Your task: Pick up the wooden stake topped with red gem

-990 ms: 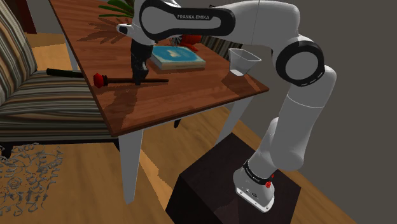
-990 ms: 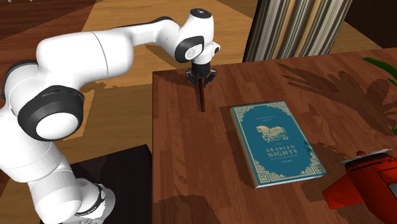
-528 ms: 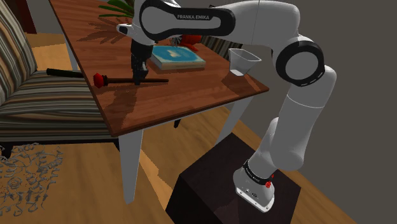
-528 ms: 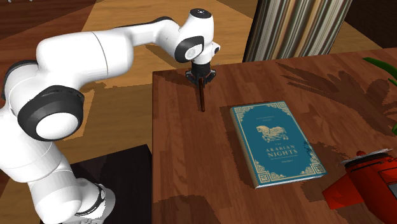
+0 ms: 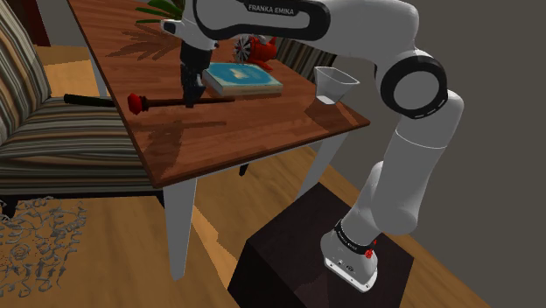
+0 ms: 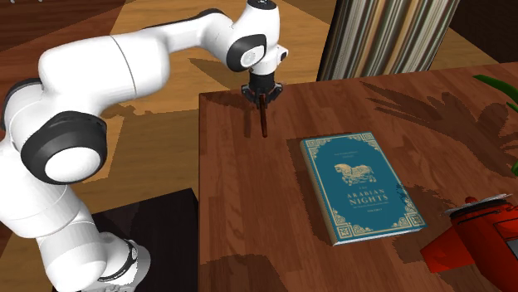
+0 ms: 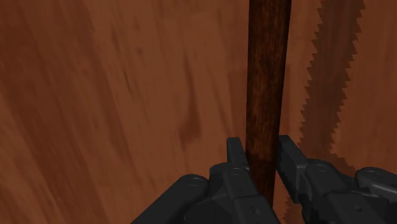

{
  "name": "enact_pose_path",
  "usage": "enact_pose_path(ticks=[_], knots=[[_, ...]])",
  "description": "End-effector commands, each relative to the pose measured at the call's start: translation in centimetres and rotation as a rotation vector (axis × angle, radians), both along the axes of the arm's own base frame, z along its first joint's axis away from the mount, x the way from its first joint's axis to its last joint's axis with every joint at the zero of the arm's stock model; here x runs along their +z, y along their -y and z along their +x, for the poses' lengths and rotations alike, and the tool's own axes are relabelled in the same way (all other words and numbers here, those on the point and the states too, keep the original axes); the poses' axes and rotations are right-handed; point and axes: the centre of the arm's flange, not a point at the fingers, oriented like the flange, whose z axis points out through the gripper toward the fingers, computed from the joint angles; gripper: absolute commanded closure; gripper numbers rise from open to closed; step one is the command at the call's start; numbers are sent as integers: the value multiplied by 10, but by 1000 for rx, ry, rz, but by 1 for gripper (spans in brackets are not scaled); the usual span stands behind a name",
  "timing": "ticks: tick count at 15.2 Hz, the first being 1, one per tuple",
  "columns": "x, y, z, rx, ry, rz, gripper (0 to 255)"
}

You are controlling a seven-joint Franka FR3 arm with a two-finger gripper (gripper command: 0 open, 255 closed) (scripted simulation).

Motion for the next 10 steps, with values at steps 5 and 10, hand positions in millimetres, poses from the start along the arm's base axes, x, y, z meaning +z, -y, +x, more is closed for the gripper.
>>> enact_pose_path(ticks=[5,10], knots=[[32,0,1,0,0,0,255],[48,0,1,0,0,0,255]])
